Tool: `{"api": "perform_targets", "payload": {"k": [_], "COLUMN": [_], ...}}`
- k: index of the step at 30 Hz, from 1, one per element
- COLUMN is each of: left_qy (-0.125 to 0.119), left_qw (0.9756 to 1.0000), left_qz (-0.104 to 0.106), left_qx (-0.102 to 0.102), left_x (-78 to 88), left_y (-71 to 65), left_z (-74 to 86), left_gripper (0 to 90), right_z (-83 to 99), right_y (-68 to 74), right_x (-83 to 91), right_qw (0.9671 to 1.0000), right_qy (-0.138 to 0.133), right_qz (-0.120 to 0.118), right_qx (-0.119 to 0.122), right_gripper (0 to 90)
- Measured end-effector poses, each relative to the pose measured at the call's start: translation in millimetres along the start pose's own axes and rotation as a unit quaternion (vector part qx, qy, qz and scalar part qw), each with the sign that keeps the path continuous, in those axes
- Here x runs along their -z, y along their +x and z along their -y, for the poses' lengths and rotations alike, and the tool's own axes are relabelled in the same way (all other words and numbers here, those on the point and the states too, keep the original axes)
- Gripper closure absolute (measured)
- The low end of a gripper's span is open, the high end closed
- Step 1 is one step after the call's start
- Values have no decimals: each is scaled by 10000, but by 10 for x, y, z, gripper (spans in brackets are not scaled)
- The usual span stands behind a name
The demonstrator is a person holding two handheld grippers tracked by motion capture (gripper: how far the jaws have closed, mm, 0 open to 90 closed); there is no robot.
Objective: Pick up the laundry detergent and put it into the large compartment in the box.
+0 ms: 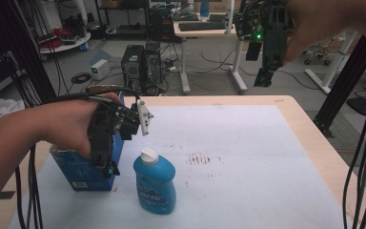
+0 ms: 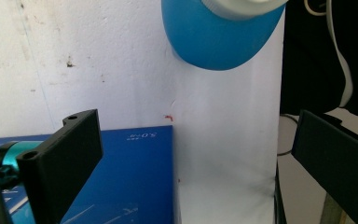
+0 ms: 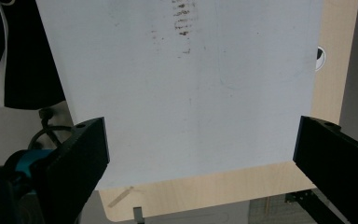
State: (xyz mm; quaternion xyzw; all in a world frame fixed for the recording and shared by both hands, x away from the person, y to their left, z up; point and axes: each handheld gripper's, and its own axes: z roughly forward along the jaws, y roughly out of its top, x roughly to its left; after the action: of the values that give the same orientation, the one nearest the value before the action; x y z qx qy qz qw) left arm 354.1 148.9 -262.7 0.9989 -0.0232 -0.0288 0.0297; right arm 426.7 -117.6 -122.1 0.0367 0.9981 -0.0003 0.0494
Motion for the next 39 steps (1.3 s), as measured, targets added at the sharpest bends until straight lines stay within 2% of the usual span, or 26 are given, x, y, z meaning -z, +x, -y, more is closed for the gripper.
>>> {"api": "perform_targets", "payload": {"k": [10,19,21,26,28,32,37,39], "left_qy": [-12,-83,-202,-209,-210,-201,-182,-195], "left_qw": [10000,9996,9992,9985,9984,9976,9972,9969], "left_qz": [-38,-207,-241,-284,-285,-276,-300,-249], "left_qx": [8,-143,-234,-429,-445,-606,-666,-726], "left_x": [35,175,251,291,292,273,238,218], "left_y": [-4,-26,-55,-78,-83,-81,-73,-78], "left_z": [13,-31,-74,-165,-183,-255,-286,-301], "left_gripper": [18,17,18,18,18,18,18,18], "right_z": [30,40,49,54,54,49,44,41], "right_y": [-6,30,34,39,41,56,61,65], "right_x": [0,-60,-38,-27,-27,-20,-17,-16], "right_qw": [10000,10000,10000,10000,10000,10000,10000,10000], "right_qy": [0,96,48,46,45,40,34,40], "right_qz": [-1,-24,-5,9,12,19,41,47], "right_qx": [-49,-14,-26,-9,-13,-31,-32,-57], "right_gripper": [24,24,24,24,24,24,24,24]}}
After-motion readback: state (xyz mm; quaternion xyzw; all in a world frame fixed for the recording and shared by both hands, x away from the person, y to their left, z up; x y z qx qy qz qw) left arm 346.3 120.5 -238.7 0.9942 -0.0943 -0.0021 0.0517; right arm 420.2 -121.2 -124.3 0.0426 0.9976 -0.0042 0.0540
